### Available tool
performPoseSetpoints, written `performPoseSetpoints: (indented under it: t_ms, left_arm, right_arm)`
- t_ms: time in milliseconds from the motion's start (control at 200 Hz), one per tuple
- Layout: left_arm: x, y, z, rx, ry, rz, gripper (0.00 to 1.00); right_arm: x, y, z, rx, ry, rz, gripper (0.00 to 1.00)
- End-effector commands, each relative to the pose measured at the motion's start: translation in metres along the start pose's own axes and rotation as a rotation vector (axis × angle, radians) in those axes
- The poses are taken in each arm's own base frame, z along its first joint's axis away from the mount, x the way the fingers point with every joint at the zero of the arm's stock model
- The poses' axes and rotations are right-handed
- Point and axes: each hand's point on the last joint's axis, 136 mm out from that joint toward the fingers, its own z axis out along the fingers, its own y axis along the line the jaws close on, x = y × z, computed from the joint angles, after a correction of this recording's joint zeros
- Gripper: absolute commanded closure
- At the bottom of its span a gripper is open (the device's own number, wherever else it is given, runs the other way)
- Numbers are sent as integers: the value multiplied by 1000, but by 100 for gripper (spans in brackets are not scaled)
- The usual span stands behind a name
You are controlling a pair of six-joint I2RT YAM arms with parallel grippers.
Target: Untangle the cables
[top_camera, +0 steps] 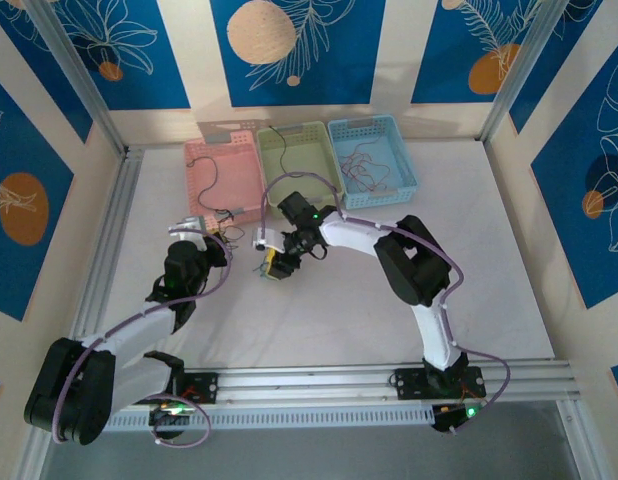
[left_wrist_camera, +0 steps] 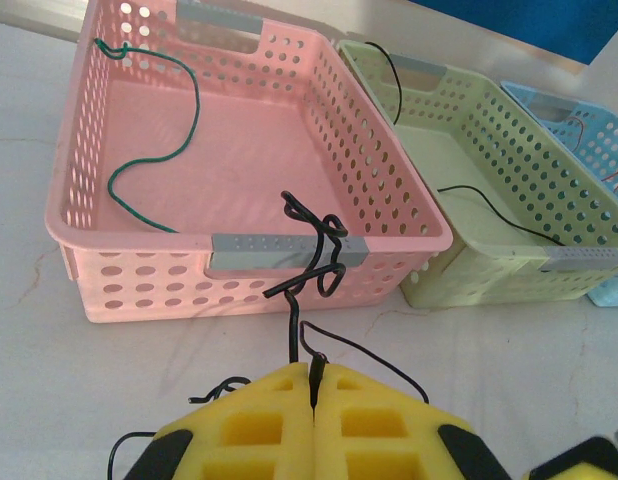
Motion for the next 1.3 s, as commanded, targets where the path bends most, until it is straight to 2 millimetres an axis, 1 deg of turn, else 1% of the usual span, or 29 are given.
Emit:
performPoseSetpoints:
  t_ms: [0, 120, 365, 480, 570, 645, 730, 805, 840, 860, 990, 1030, 1080, 1170, 1195, 1205, 1225, 1270, 1295]
  left_arm:
    - [-9, 3, 0, -17, -29, 7, 100]
    - [-9, 2, 0, -17, -27, 7, 100]
    - [-8, 3, 1, -20, -25, 8, 100]
    - [-8, 3, 1, -19, -24, 8, 100]
    - [-9, 2, 1, -17, -24, 8, 100]
    - [-9, 3, 1, -18, -25, 7, 100]
    - [-9, 3, 1, -19, -24, 8, 100]
    - [-8, 2, 1, -17, -22, 8, 100]
    - [-8, 2, 1, -16, -21, 8, 100]
    - [-8, 2, 2, -14, -21, 8, 100]
    - [-6, -5, 4, 21, -5, 11, 100]
    - [-4, -10, 6, 51, 6, 12, 100]
    - [-1, -22, 9, 114, 29, 17, 100]
    - [6, -44, 15, 234, 82, 22, 100]
    - [8, -50, 17, 265, 96, 23, 100]
    - [9, -53, 17, 277, 101, 24, 100]
    - [10, -56, 18, 298, 111, 23, 100]
    - [13, -66, 19, 347, 132, 25, 100]
    - [16, -71, 19, 371, 144, 27, 100]
  right_arm:
    - [-2, 14, 2, -70, -1, -4, 54]
    - [-1, 17, 6, -83, 8, -11, 54]
    - [2, 17, 14, -93, 30, -3, 53]
    - [10, 15, 22, -94, 73, 1, 53]
    - [13, 15, 24, -104, 88, 10, 55]
    - [13, 15, 24, -118, 97, 12, 62]
    - [9, 13, 20, -110, 85, 0, 77]
    - [6, 11, 16, -86, 64, -18, 96]
    - [4, 10, 13, -75, 53, -25, 100]
    - [3, 10, 12, -70, 46, -30, 100]
    - [-3, 5, -2, -25, -2, -51, 100]
    - [-5, 3, -10, -8, -23, -53, 100]
    - [-9, -3, -21, 30, -66, -61, 100]
    - [-17, -18, -49, 141, -163, -84, 100]
    - [-18, -22, -59, 178, -189, -87, 100]
    - [-22, -26, -64, 199, -209, -96, 100]
    - [-21, -29, -70, 228, -233, -97, 100]
    - [-28, -38, -93, 317, -303, -118, 100]
    - [-29, -40, -102, 360, -334, -126, 100]
